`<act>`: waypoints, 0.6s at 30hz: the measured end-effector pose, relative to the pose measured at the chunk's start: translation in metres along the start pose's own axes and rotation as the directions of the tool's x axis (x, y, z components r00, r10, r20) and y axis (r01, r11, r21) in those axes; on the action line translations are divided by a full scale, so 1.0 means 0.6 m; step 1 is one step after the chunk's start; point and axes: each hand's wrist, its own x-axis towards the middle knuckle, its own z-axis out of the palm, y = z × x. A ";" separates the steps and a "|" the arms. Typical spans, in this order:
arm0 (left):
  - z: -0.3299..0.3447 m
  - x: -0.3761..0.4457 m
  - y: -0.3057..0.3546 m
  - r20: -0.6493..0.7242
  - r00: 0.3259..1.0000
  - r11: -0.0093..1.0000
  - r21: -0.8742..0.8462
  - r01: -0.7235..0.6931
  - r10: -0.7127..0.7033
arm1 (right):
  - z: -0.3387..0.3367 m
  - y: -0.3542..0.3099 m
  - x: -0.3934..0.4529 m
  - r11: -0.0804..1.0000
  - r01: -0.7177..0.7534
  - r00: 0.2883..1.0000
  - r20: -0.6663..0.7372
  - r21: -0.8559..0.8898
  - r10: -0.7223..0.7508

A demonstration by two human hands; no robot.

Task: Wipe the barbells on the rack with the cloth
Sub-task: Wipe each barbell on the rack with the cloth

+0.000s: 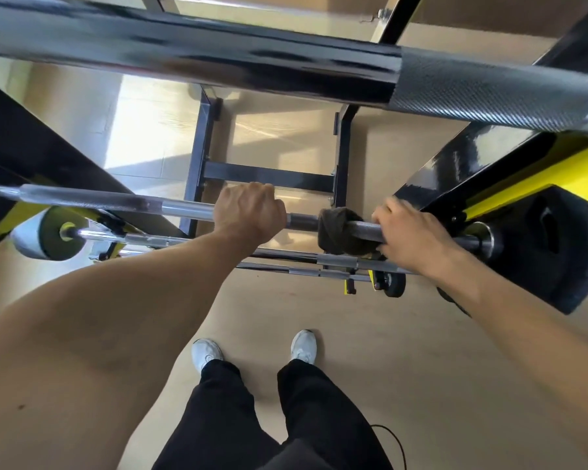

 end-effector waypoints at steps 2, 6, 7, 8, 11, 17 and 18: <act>0.003 0.000 0.000 -0.017 1.000 1.000 0.008 0.005 -0.005 | -0.005 -0.035 0.022 0.989 0.103 0.995 -0.022 0.104 -0.101; 0.004 0.001 0.001 -0.004 1.000 1.000 0.022 0.004 -0.004 | 0.000 -0.104 0.069 0.969 0.138 0.979 0.121 0.205 -0.165; 0.003 0.002 0.002 0.000 1.000 1.000 0.027 0.005 -0.005 | 0.001 -0.128 0.082 0.971 0.133 0.979 0.124 0.199 -0.160; 0.002 0.003 0.003 0.002 1.000 1.000 0.030 0.006 -0.006 | 0.001 -0.152 0.094 0.966 0.139 0.979 0.115 0.218 -0.167; 0.000 0.004 0.004 0.012 1.000 0.999 0.044 0.007 -0.008 | 0.003 -0.188 0.115 0.950 0.175 0.981 0.038 0.258 -0.191; 0.004 0.000 0.000 -0.015 1.000 1.000 0.009 -0.004 0.004 | 0.012 -0.067 0.049 0.970 0.224 0.975 -0.021 0.093 -0.223; 0.004 -0.001 0.000 -0.017 1.000 1.000 0.009 -0.001 0.001 | 0.010 -0.045 0.034 0.977 0.203 0.979 -0.022 0.058 -0.202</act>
